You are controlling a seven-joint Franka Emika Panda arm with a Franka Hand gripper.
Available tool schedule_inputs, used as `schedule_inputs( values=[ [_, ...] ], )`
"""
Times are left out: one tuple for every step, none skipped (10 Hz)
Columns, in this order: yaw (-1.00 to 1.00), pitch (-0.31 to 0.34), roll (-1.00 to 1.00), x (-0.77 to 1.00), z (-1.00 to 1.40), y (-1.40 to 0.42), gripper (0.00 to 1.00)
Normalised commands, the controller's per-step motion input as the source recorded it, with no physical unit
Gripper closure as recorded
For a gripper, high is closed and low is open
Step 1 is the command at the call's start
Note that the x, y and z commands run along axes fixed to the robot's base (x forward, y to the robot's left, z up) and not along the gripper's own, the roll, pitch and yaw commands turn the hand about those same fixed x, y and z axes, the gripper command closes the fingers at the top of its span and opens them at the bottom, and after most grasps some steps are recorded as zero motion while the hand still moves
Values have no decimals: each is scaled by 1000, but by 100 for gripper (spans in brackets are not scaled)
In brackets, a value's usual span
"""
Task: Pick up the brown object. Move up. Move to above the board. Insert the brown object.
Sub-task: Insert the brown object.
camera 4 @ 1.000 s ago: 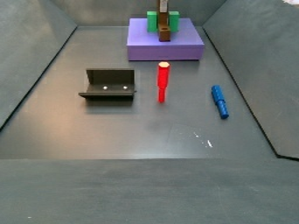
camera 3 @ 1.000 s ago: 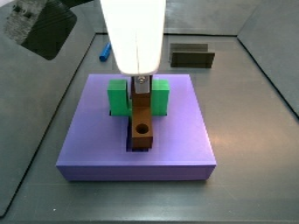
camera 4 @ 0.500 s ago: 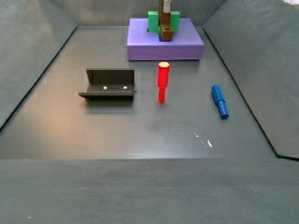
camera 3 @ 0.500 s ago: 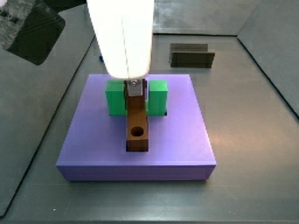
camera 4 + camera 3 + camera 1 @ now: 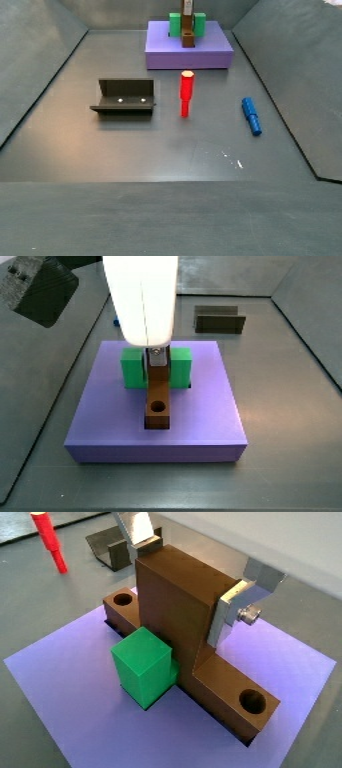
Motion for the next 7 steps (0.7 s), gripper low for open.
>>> schedule_inputs(
  values=[
    [-43, 4, 0, -9, -197, 0, 100],
    [-11, 0, -26, -51, -334, 0, 100],
    [0, 0, -136, -86, -549, 0, 100],
    [0, 0, -176, -117, -766, 9, 100],
    [0, 43, -101, -77, -917, 9, 100],
    [0, 57, -63, 0, -806, 26, 100],
    [0, 0, 46, 0, 0, 0, 100]
  ],
)
